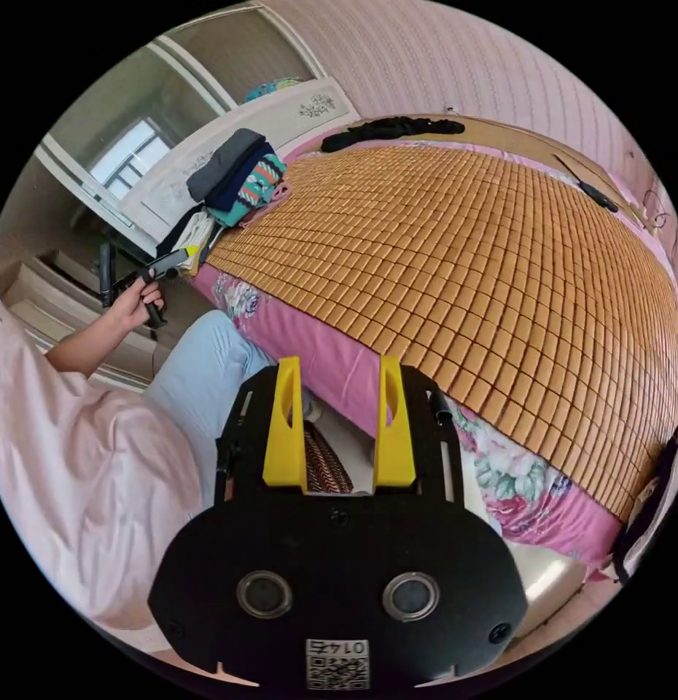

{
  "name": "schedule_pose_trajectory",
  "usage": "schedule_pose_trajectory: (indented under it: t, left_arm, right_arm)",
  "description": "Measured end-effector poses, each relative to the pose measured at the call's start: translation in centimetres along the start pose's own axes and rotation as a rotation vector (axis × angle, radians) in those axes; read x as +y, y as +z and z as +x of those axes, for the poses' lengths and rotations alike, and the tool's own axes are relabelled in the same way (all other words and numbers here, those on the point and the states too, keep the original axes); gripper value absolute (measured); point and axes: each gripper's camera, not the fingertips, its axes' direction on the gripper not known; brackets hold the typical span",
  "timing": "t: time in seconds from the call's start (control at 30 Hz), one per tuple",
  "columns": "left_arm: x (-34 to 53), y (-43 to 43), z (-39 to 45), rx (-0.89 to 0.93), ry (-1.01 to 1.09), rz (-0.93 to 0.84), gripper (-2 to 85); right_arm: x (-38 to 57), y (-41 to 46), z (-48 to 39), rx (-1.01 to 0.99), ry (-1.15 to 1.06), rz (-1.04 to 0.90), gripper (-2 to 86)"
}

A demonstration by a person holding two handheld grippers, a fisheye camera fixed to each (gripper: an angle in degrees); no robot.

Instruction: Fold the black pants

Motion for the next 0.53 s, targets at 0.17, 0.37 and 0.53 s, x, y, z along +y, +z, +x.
schedule_pose_trajectory:
  t: [0.17, 0.37, 0.53]
  left_arm:
    - [6.9, -10.1, -14.3, -0.213, -0.327, 0.142, 8.7]
    - [11.4, -17.6, -26.4, -0.371, -0.524, 0.208, 8.6]
    - [11.6, -22.0, -33.0, -0.405, -0.596, 0.304, 8.7]
  right_arm:
    - [-11.0, 8.0, -13.2, -0.049, -0.409, -0.174, 14.2]
    - [-24.2, 15.5, -30.2, -0.094, -0.844, -0.228, 12.8]
    - [-32.0, 21.2, -43.0, -0.053, -1.044, -0.24, 12.2]
